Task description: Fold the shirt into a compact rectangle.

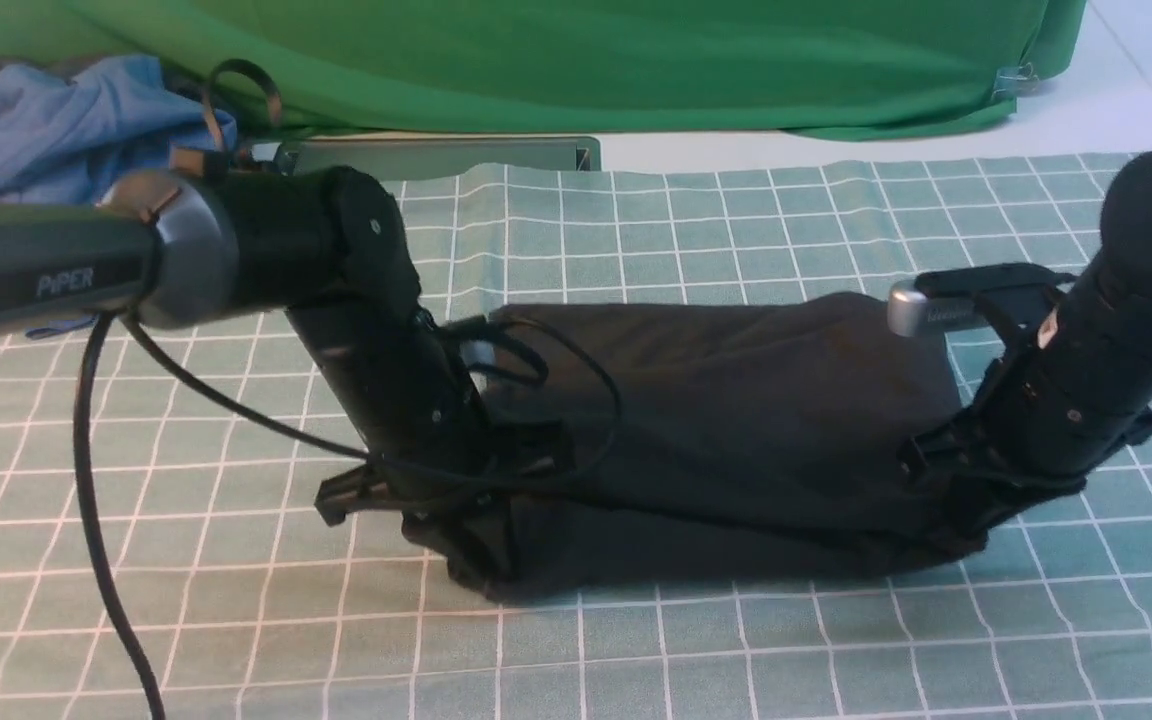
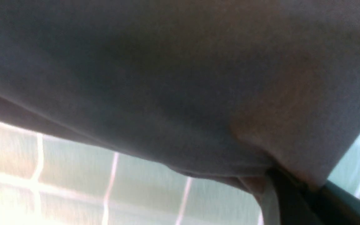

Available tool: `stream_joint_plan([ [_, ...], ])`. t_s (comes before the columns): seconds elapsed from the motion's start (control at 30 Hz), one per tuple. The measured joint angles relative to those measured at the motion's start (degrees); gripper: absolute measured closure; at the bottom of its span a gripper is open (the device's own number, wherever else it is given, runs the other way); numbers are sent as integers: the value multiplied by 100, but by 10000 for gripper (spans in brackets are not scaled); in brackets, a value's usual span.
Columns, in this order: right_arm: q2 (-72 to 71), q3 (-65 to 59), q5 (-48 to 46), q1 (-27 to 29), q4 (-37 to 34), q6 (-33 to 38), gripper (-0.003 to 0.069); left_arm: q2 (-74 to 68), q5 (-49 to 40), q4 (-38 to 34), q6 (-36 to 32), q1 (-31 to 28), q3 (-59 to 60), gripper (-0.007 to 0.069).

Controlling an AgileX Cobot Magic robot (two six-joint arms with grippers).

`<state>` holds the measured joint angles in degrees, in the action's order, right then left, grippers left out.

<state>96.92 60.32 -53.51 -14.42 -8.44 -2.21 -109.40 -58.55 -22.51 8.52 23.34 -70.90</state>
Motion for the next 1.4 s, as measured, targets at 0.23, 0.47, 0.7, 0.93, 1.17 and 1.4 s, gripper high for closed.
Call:
stream_joint_plan([
  [0.23,-102,-657,586,0,172,-23,588,101,46,17,225,227,95,589],
  [0.47,-102,-708,838,0,255,-17,468,106,77,17,303,234,95,589],
  [0.7,-97,-318,383,0,288,-34,164,206,-27,135,540,234,100,501],
  [0.93,-97,427,-850,0,290,32,189,893,-284,612,689,234,110,275],
  [1.17,-497,1270,-1516,0,312,221,425,1680,-322,1375,1034,234,116,134],
  [1.4,-1786,1376,-1580,0,399,299,523,2049,-99,1523,948,234,116,143],
])
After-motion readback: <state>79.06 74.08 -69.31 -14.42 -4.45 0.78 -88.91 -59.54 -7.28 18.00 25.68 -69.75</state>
